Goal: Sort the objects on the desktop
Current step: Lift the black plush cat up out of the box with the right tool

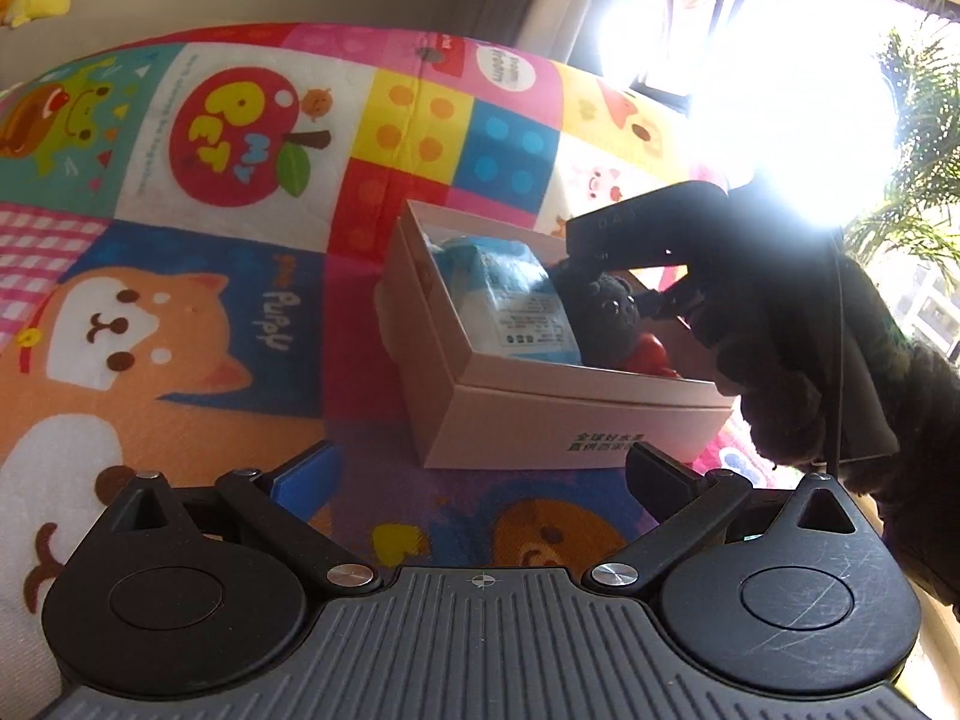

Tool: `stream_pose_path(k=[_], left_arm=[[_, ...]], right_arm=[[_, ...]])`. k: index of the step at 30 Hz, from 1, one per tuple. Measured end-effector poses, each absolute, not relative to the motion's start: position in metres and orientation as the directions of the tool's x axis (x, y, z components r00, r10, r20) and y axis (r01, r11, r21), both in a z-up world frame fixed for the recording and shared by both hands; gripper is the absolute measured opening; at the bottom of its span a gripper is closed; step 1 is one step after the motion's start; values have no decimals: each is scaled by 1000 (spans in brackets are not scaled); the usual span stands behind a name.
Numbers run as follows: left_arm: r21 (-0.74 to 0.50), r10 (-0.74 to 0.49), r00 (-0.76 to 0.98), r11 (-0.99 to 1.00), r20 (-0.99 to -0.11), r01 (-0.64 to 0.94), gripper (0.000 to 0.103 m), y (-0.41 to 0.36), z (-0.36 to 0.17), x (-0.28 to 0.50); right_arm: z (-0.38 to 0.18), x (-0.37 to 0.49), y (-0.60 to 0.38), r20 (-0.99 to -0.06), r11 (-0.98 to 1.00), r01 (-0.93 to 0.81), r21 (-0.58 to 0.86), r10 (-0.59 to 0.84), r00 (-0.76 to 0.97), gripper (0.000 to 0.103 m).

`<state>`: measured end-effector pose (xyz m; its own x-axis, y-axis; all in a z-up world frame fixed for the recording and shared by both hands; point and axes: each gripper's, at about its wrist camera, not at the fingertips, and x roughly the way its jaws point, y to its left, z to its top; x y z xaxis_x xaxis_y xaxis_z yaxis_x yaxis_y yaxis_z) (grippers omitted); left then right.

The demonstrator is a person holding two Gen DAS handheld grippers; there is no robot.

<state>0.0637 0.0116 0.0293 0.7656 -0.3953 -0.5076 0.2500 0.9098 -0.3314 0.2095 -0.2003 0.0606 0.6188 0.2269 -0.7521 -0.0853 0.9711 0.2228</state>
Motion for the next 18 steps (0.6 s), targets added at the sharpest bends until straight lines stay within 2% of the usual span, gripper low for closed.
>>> stream_pose_path(k=[3, 10, 13, 16, 17, 18], left_arm=[[-331, -396, 764, 910, -509, 251, 103, 11, 29, 64], [-300, -381, 773, 919, -508, 257, 103, 9, 40, 64], [-201, -342, 792, 940, -507, 277, 103, -1, 55, 68], [-93, -312, 812, 947, -492, 307, 102, -12, 75, 75], [-71, -307, 816, 947, -490, 314, 97, -15, 79, 77], [-42, -298, 819, 947, -491, 320, 85, -19, 85, 79]], right_arm=[[68, 197, -199, -754, 970, -129, 204, 240, 612, 69], [108, 170, -199, -658, 974, -213, 72, 207, 724, 68], [109, 182, -188, -686, 972, -234, 14, 180, 705, 68], [96, 202, -182, -739, 972, -235, 24, 176, 651, 68], [87, 209, -182, -762, 970, -239, 38, 183, 621, 68], [79, 215, -182, -777, 969, -239, 59, 195, 598, 68]])
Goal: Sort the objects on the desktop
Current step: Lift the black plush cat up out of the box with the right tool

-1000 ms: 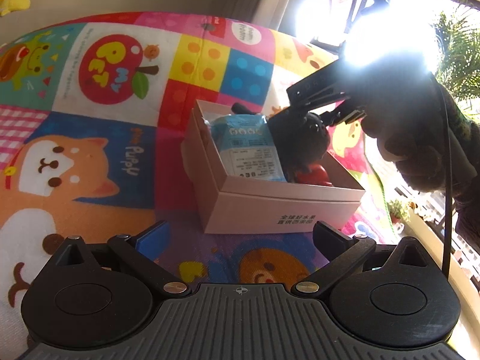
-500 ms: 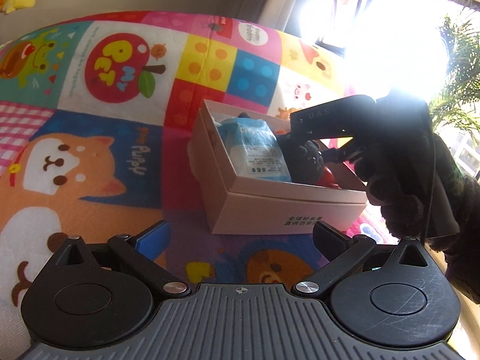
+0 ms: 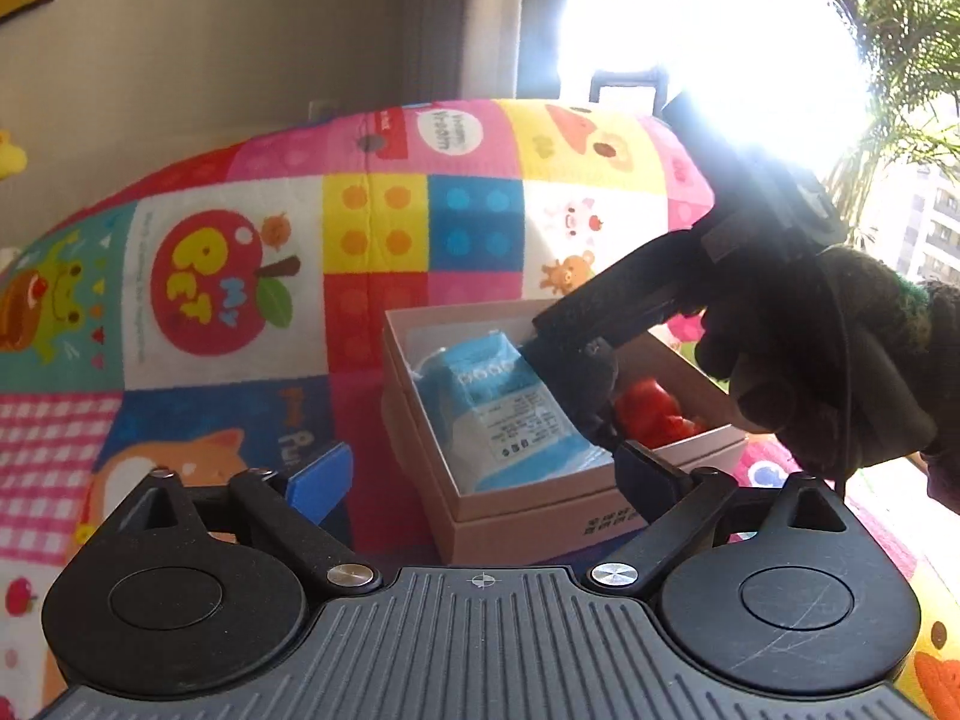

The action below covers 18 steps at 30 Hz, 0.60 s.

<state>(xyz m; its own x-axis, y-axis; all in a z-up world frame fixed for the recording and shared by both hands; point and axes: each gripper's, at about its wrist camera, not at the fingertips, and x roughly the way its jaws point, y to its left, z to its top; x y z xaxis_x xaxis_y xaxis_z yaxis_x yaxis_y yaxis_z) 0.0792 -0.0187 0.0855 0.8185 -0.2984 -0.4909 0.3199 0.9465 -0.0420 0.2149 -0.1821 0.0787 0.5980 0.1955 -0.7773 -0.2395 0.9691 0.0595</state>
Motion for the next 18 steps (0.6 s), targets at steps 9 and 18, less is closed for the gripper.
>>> stream_pose_path(k=[9, 18], left_arm=[[25, -271, 791, 940, -549, 340, 78, -44, 93, 112], [-85, -403, 647, 881, -647, 465, 75, -87, 68, 180]], right_arm=[[81, 193, -221, -719, 957, -209, 200, 288, 632, 64], [111, 167, -282, -610, 947, -123, 295, 286, 739, 64]])
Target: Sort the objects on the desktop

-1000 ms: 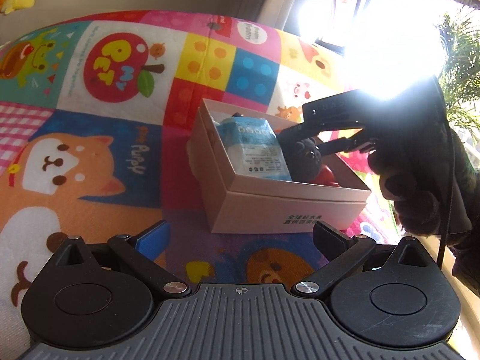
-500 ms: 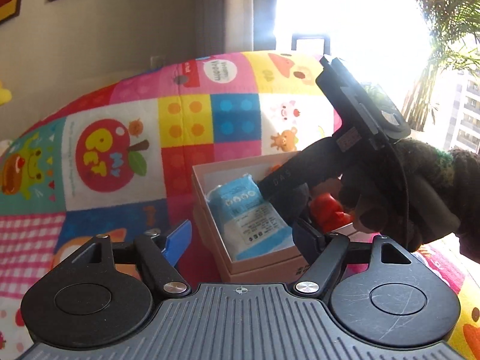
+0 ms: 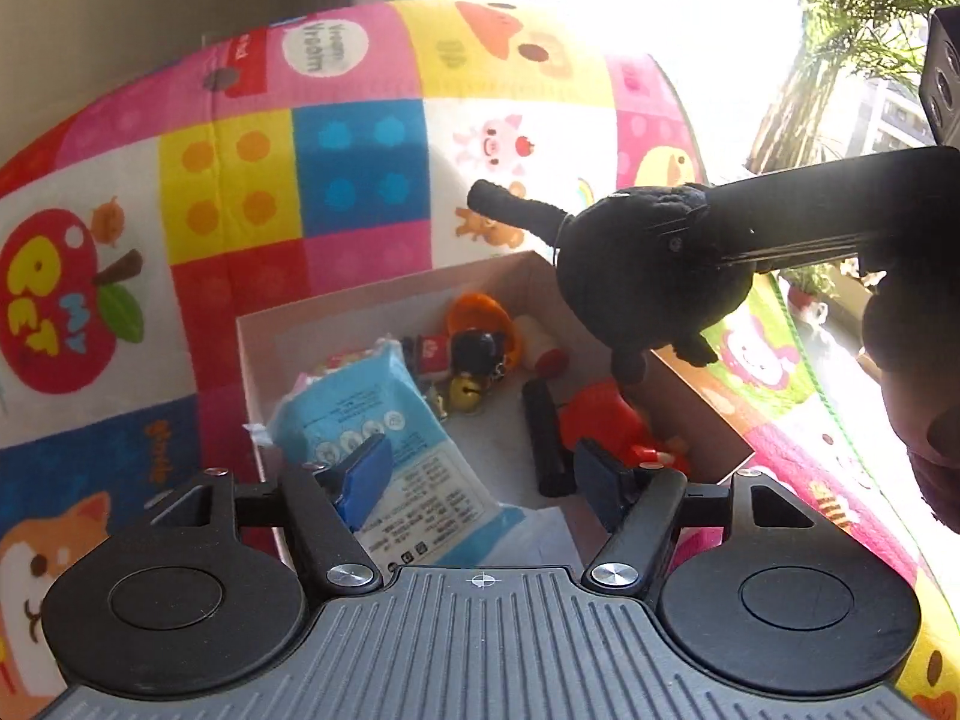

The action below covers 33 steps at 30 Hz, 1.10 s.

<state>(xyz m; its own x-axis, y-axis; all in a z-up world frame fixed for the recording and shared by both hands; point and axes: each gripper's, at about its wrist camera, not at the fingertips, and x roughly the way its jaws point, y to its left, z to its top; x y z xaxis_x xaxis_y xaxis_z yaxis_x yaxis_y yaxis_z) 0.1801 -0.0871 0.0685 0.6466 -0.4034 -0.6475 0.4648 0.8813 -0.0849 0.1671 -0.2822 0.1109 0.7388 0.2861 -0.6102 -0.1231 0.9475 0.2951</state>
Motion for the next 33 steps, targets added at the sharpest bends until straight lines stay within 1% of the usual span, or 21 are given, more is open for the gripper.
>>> stream_pose_path(k=[1, 3, 5, 7, 10, 13, 15, 17, 18, 20, 22, 25, 28, 30, 31, 32, 33], left_arm=[[-96, -419, 639, 874, -646, 477, 77, -90, 67, 184], [-125, -463, 604, 848, -649, 515, 87, -96, 67, 191], [-133, -483, 580, 831, -656, 541, 91, -102, 66, 195], [-133, -488, 570, 823, -661, 552, 91, -101, 67, 192], [-184, -527, 529, 802, -666, 568, 91, -90, 69, 184], [-194, -529, 536, 807, -658, 558, 91, -81, 75, 175], [-175, -511, 563, 821, -649, 543, 93, -77, 80, 168], [-106, -448, 614, 853, -650, 511, 93, -73, 84, 163], [-87, -428, 628, 863, -650, 498, 94, -69, 86, 162], [-110, -435, 627, 866, -646, 487, 94, -59, 90, 162], [-130, -448, 623, 863, -640, 487, 94, -52, 92, 161], [-129, -452, 626, 861, -635, 491, 94, -52, 91, 160], [-136, -467, 617, 852, -633, 505, 94, -58, 86, 162], [-132, -469, 617, 849, -632, 511, 94, -62, 84, 161], [-131, -472, 615, 847, -631, 515, 94, -63, 84, 160], [-130, -474, 614, 845, -631, 519, 94, -64, 83, 159], [-126, -474, 615, 844, -630, 521, 94, -65, 83, 157]], right_arm=[[109, 168, -284, -611, 946, -120, 301, 288, 737, 64], [104, 170, -286, -615, 942, -109, 317, 292, 732, 64], [99, 176, -283, -622, 939, -98, 331, 295, 725, 64], [98, 179, -279, -619, 937, -94, 335, 295, 728, 64], [100, 187, -271, -609, 921, -113, 373, 335, 718, 64], [99, 200, -254, -590, 893, -125, 432, 385, 709, 64], [93, 211, -241, -577, 887, -114, 448, 384, 721, 64], [83, 218, -231, -590, 904, -88, 419, 345, 730, 65], [75, 223, -226, -619, 914, -70, 401, 326, 714, 66], [62, 223, -223, -673, 918, -84, 388, 344, 655, 70], [60, 211, -224, -681, 933, -123, 339, 333, 652, 75], [68, 199, -236, -687, 922, -166, 351, 374, 622, 75], [89, 190, -248, -654, 930, -174, 323, 352, 669, 75], [102, 192, -247, -646, 946, -180, 269, 315, 695, 72], [106, 194, -243, -644, 953, -193, 233, 300, 703, 65], [108, 196, -237, -647, 956, -210, 203, 292, 705, 60], [108, 200, -230, -655, 957, -224, 183, 289, 699, 59]])
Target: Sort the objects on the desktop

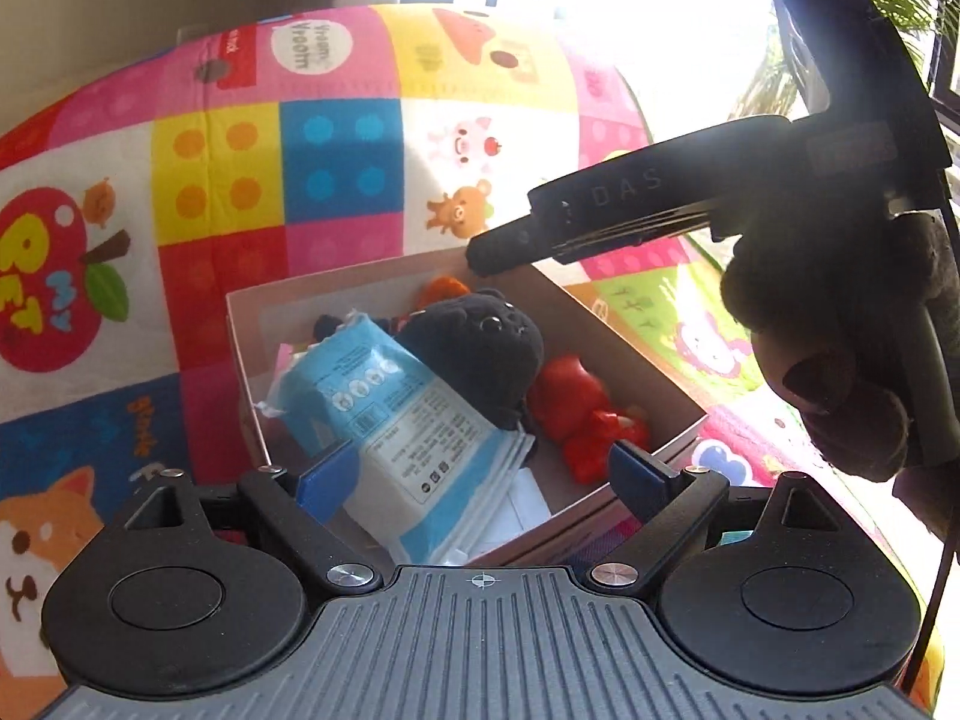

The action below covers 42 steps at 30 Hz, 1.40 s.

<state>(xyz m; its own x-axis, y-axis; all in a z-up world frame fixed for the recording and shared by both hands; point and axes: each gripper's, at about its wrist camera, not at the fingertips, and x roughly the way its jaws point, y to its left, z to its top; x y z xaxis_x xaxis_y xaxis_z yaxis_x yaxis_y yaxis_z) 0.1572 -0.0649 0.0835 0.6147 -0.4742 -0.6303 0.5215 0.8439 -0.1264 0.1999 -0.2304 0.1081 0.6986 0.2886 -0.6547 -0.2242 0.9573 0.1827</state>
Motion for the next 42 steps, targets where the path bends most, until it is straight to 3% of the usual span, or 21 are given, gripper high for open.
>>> stream_pose_path(k=[5, 9, 16, 23, 26, 30, 37, 42], left_arm=[[-97, -457, 630, 849, -627, 519, 94, -66, 84, 153], [-104, -453, 633, 855, -628, 508, 94, -56, 85, 151], [-143, -474, 628, 852, -617, 503, 94, -47, 85, 151], [-159, -491, 618, 844, -614, 512, 94, -49, 81, 148], [-168, -492, 619, 846, -612, 507, 94, -46, 80, 148], [-170, -500, 626, 843, -599, 511, 95, -42, 84, 145], [-187, -503, 628, 846, -594, 500, 95, -43, 83, 149], [-162, -491, 628, 847, -604, 507, 95, -45, 83, 149]], right_arm=[[93, 235, -194, -727, 969, -224, 102, 226, 648, 44], [77, 248, -192, -789, 966, -229, 123, 235, 567, 44], [85, 209, -193, -827, 918, -381, 110, 297, 476, 56], [73, 192, -150, -854, 854, -496, -154, 138, 502, 67], [61, 196, -143, -851, 856, -476, -201, 88, 517, 63], [81, 207, -166, -820, 927, -369, -71, 156, 550, 63], [70, 216, -230, -704, 912, -47, 407, 346, 620, 63], [63, 199, -215, -688, 933, -104, 346, 327, 648, 70]])
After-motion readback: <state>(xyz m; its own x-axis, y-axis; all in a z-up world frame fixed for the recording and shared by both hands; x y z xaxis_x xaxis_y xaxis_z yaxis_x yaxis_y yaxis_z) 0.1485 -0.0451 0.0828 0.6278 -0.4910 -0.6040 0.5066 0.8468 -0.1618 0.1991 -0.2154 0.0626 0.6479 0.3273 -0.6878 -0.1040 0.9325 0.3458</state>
